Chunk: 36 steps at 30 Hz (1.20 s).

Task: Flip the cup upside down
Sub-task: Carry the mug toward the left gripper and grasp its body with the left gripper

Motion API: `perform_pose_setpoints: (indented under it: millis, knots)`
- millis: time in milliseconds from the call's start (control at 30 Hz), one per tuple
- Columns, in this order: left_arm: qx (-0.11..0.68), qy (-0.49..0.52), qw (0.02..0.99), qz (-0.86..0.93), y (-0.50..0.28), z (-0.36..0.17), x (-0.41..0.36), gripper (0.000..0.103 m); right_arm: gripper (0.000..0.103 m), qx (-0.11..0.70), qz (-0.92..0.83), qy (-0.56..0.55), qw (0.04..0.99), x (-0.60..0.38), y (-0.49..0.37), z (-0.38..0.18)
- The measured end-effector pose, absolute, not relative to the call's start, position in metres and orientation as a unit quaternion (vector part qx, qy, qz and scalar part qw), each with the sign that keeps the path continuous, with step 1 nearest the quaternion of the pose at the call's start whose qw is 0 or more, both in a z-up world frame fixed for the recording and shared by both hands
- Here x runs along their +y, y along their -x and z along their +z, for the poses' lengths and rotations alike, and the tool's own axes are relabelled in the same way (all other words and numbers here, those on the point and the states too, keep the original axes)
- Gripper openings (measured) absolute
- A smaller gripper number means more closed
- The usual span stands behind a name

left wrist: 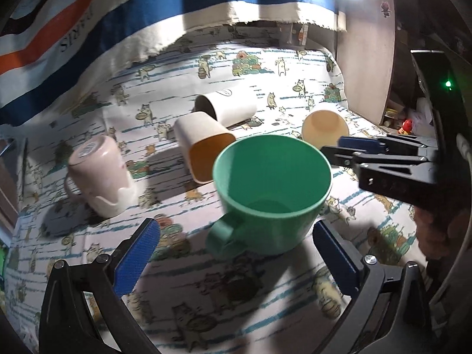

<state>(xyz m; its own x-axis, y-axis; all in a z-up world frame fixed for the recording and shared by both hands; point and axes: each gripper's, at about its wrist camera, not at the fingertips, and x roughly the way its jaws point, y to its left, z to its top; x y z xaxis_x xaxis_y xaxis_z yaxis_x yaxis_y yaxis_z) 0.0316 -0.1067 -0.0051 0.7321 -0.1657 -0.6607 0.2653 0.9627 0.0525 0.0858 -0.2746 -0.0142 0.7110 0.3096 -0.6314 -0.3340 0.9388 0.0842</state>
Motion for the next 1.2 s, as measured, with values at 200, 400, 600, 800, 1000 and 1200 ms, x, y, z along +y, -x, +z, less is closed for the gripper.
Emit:
perform_pose_setpoints:
  millis: [200, 400, 600, 800, 1000, 1200]
  knots:
    - [0.355, -0.071, 0.923, -0.132, -0.044, -0.01, -0.119, 0.103, 0.037, 0.34, 0.188, 0.016, 0.921, -0.283, -0.085, -0.018]
    - [0.386, -0.055, 0.91, -0.142, -0.06, -0.025, -0.122, 0.103, 0.037, 0.346, 0.181, 0.006, 0.921, -0.299, -0.081, -0.02]
    - [0.411, -0.053, 0.897, -0.153, -0.069, -0.042, -0.126, 0.103, 0.037, 0.337, 0.179, 0.003, 0.924, -0.305, -0.077, -0.015]
    - [0.423, -0.049, 0.892, -0.148, -0.076, -0.051, -0.127, 0.103, 0.037, 0.335, 0.179, -0.004, 0.925, -0.305, -0.077, -0.014]
    - [0.432, -0.034, 0.885, -0.168, -0.074, -0.051, -0.128, 0.082, 0.037, 0.336, 0.176, -0.009, 0.925, -0.305, -0.079, -0.016]
    - [0.406, -0.06, 0.898, -0.157, -0.063, -0.044, -0.13, 0.082, 0.037, 0.327, 0.171, -0.003, 0.929, -0.307, -0.077, -0.012]
